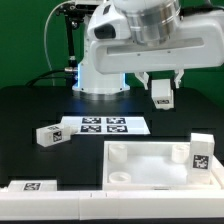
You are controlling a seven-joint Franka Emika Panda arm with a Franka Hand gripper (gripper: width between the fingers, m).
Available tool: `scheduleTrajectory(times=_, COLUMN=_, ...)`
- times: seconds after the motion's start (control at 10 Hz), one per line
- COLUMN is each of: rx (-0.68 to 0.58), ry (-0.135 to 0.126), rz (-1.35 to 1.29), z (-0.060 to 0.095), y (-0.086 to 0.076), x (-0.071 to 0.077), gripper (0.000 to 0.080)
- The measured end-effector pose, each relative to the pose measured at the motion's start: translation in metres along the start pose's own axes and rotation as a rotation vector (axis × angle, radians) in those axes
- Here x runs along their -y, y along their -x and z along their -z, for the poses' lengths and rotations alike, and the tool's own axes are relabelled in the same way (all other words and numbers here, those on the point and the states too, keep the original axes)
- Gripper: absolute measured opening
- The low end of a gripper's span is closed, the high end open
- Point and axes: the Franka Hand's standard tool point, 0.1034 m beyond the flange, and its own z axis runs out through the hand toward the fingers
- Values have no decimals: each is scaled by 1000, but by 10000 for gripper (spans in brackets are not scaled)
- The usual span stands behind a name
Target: Assemble square table
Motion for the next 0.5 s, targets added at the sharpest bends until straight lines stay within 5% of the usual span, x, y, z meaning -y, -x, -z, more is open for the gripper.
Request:
scheduleTrajectory(times=0.1, rx=-34, ry=-8, rz=48, z=11, y=-18, x=-10, gripper=284)
scheduleTrajectory(times=0.3, rx=-198, ry=39, rz=131, z=55, y=-56, x=-5, gripper=284)
scheduleTrajectory(times=0.5, rx=-343, ry=37, rz=140, z=63, y=-61, x=4, gripper=284)
